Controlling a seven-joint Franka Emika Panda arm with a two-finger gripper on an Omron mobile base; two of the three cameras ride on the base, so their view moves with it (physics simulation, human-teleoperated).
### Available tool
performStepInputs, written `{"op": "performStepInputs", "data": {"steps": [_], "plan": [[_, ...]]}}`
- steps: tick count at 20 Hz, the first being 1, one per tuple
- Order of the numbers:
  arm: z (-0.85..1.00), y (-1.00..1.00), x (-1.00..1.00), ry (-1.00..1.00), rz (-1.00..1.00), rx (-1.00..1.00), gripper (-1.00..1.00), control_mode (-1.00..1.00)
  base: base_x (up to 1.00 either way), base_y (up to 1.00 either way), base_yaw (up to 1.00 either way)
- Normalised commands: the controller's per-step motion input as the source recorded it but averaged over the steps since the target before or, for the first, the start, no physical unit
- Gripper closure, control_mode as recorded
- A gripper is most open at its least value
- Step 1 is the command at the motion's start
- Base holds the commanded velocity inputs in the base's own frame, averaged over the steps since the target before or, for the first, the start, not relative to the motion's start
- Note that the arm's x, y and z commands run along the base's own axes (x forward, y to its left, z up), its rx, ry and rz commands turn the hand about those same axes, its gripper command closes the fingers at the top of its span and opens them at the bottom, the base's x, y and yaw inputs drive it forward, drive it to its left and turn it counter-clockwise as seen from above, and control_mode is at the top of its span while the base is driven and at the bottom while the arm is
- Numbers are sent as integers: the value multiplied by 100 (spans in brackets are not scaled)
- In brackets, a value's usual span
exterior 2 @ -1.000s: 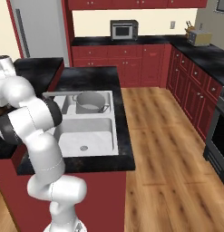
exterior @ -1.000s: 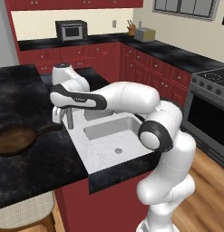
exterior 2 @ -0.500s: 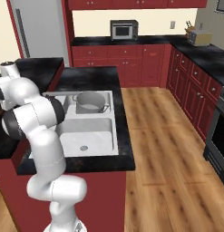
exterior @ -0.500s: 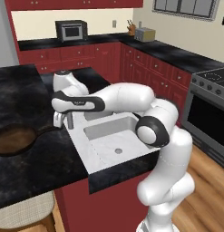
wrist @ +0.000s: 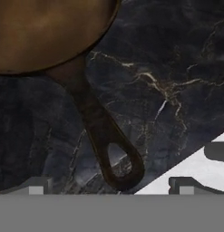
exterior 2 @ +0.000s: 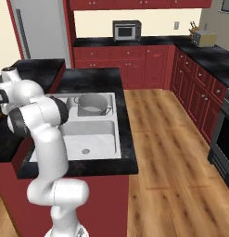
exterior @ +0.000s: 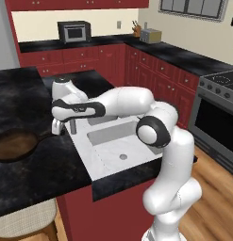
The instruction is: Pick the pan and pot and place them in the sink. Then turn on the water.
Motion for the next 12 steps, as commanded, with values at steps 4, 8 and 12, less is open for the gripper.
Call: {"op": "performStepInputs", "data": {"steps": [4, 8, 12], "plan": [[-5, 27, 34, 4, 0, 0, -100, -100, 0, 0, 0], [0, 24, 31, 6, 0, 0, -100, -100, 0, 0, 0], [-4, 9, 0, 5, 1, 0, -100, -100, 0, 0, 0]]}}
